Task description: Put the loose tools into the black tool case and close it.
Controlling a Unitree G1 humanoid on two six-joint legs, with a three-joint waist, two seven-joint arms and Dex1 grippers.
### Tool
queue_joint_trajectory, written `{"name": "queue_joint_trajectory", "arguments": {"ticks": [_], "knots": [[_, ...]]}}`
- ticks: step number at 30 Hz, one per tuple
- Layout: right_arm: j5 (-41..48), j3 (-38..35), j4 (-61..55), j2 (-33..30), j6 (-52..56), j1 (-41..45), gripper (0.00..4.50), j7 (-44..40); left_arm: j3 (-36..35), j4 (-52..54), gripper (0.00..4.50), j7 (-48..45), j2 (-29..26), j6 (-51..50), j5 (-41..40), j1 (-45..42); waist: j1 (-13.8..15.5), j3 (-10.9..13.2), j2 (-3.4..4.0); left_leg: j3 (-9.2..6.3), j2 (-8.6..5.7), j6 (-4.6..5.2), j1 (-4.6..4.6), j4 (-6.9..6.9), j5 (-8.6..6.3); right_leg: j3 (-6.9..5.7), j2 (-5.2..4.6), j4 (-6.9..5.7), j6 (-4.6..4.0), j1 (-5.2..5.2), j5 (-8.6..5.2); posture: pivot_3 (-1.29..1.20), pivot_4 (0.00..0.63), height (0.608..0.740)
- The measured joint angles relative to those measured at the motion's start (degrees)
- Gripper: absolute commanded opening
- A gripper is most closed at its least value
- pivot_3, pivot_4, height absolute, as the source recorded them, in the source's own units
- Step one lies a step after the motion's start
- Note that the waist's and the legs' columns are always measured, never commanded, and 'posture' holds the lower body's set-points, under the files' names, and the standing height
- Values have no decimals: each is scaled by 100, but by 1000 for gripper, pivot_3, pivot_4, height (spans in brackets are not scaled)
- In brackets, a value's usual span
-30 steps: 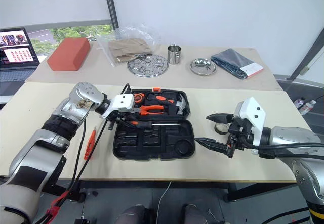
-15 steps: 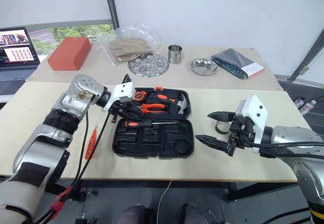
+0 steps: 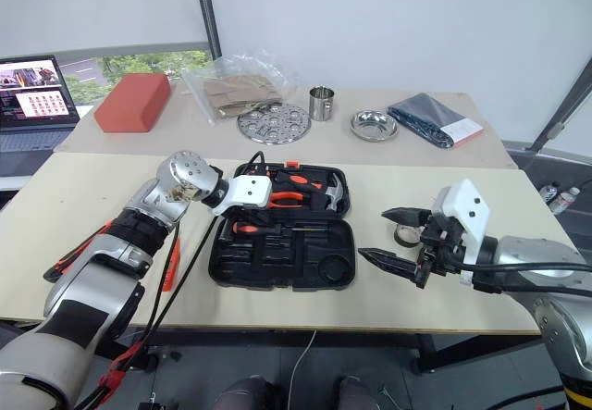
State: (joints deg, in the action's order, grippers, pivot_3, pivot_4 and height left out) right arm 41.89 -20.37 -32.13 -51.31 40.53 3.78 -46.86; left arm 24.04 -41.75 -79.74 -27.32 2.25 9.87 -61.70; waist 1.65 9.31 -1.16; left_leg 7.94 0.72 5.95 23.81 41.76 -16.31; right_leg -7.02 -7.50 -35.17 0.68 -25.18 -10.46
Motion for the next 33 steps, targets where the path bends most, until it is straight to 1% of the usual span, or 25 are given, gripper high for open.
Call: {"name": "queue_joint_trajectory", "arguments": {"ticks": [2, 3, 5, 6, 7, 8, 9, 10, 12, 13, 15, 19, 21, 24, 25, 26, 27, 28, 29, 31, 32, 33], "knots": [[-1, -462, -101, 83, 100, -484, 4500, 194, -289, 82, 567, -234, -50, -368, -365, 199, 4, -1, 1, 1, 0, 0, 3, 0, 0, 2, 0, -4, -8, -5, 7, 0, 150, 734], [-6, -678, -113, 134, 171, -695, 4500, 296, -458, 116, 740, -367, -72, -571, -600, 301, -3, 0, 0, 0, 0, -2, 10, 0, 1, 1, 3, -6, -8, -11, 7, 0, 150, 734], [-8, -1175, -213, 343, 399, -1178, 4500, 638, -955, 428, 1467, -612, -163, -1002, -1241, 496, -19, 1, -1, -2, 0, -7, 32, 3, 5, -2, 5, -12, -8, -31, 8, 0, 150, 734], [-11, -1317, -248, 429, 465, -1334, 4500, 760, -1173, 600, 1913, -683, -229, -1125, -1484, 536, -21, 1, 0, -2, 1, -9, 38, 4, 7, -2, 6, -14, -8, -39, 8, 0, 150, 734], [-18, -1464, -293, 555, 538, -1503, 4500, 922, -1409, 829, 2147, -745, -342, -1327, -1743, 549, -27, 0, 0, 0, 0, -12, 37, 7, 8, 0, 7, -20, -8, -39, 8, 0, 150, 734], [-29, -1561, -354, 664, 593, -1624, 4500, 1082, -1553, 1035, 2619, -769, -440, -1545, -1920, 550, -36, 0, 1, 2, -1, -12, 34, 6, 8, 0, 9, -21, -7, -37, 7, 0, 150, 734], [-82, -1651, -451, 881, 663, -1765, 4500, 1369, -1719, 1358, 2863, -796, -577, -1924, -2145, 580, -44, 0, 2, 1, -1, -12, 31, 6, 8, -1, 12, -21, -5, -31, 6, 0, 150, 734], [-170, -1661, -519, 1148, 732, -1842, 4500, 1704, -1846, 1691, 3235, -894, -724, -2289, -2386, 671, -62, -1, 3, 1, 0, -15, 19, 5, 8, -1, 16, -19, 0, -18, 2, 0, 150, 734], [-338, -1601, -542, 1558, 835, -1857, 4500, 2250, -1950, 2127, 3962, -1021, -879, -2772, -2724, 881, -97, -5, 16, 5, -1, -19, -2, 2, 5, 8, 15, -17, 32, -2, -20, 0, 150, 734], [-458, -1488, -540, 1760, 880, -1785, 4500, 2576, -1969, 2360, 4405, -1054, -916, -3008, -2869, 1011, -105, -3, 23, 6, -2, -22, -5, 2, 3, 15, 13, -16, 45, -1, -35, 0, 150, 734], [-598, -1163, -535, 1995, 969, -1526, 4500, 3000, -1952, 2712, 4405, -1052, -926, -3315, -3063, 1180, -115, -1, 26, 5, -2, -63, -5, 2, -20, 18, 12, -18, 38, -5, -29, 0, 150, 734], [-902, -488, -289, 2400, 1023, -887, 4500, 3593, -1865, 3171, 4405, -970, -950, -3536, -3214, 1232, -122, 0, 29, 5, -2, -76, -12, 2, -13, 22, 14, -35, 26, -8, -23, 0, 150, 734], [-1120, -101, 11, 2689, 1023, -582, 4500, 3878, -1775, 3301, 4405, -877, -970, -3503, -3188, 1254, -116, 0, 32, 7, -2, -76, -15, 1, -11, 23, 15, -53, 14, -11, -32, 0, 150, 734], [-1482, 343, 439, 2983, 1021, -385, 4500, 4222, -1661, 3380, 4405, -798, -987, -3465, -3143, 1326, -110, 1, 35, 10, -4, -40, -14, 1, 15, 21, 15, -78, -6, -19, -50, 0, 150, 734], [-1655, 451, 596, 3060, 1019, -352, 4245, 4368, -1638, 3411, 4465, -746, -998, -3438, -3131, 1370, -111, 1, 35, 11, -5, -42, -14, 0, 14, 21, 16, -83, -15, -21, -52, 0, 150, 734], [-1864, 539, 676, 3173, 936, -268, 3885, 4546, -1629, 3429, 4500, -684, -1011, -3421, -3116, 1420, -125, 0, 36, 12, -5, -45, -17, -2, 13, 23, 19, -83, -20, -22, -52, 0, 150, 734], [-1905, 561, 692, 3187, 916, -257, 3810, 4589, -1626, 3434, 4500, -669, -1011, -3414, -3115, 1425, -129, 0, 36, 12, -5, -48, -17, -2, 11, 22, 22, -81, -20, -20, -52, 0, 150, 734], [-1991, 605, 705, 3201, 875, -255, 3420, 4656, -1623, 3445, 4500, -645, -1012, -3390, -3112, 1435, -131, 0, 36, 12, -5, -49, -16, -3, 10, 20, 23, -81, -20, -21, -53, 0, 150, 734], [-2107, 653, 732, 3241, 794, -256, 3170, 4722, -1623, 3458, 4500, -620, -1027, -3374, -3110, 1445, -136, 0, 36, 12, -5, -50, -18, -6, 10, 20, 26, -78, -17, -19, -56, 0, 150, 734], [-2369, 847, 760, 3423, 516, -302, 2477, 4857, -1624, 3490, 4500, -585, -1099, -3373, -3113, 1446, -155, 0, 36, 12, -4, -58, -28, -8, 6, 21, 32, -78, 15, -12, -77, 0, 150, 734], [-2465, 911, 767, 3475, 402, -314, 2177, 4875, -1624, 3503, 4500, -570, -1109, -3366, -3114, 1446, -159, 0, 36, 12, -4, -60, -36, -9, 5, 23, 31, -78, 15, -6, -78, 0, 150, 734], [-2571, 948, 775, 3530, 295, -349, 1786, 4935, -1624, 3519, 4500, -545, -1114, -3358, -3115, 1447, -156, 0, 36, 12, -4, -68, -40, -10, 1, 23, 31, -78, 14, -3, -80, 0, 150, 734]]}}
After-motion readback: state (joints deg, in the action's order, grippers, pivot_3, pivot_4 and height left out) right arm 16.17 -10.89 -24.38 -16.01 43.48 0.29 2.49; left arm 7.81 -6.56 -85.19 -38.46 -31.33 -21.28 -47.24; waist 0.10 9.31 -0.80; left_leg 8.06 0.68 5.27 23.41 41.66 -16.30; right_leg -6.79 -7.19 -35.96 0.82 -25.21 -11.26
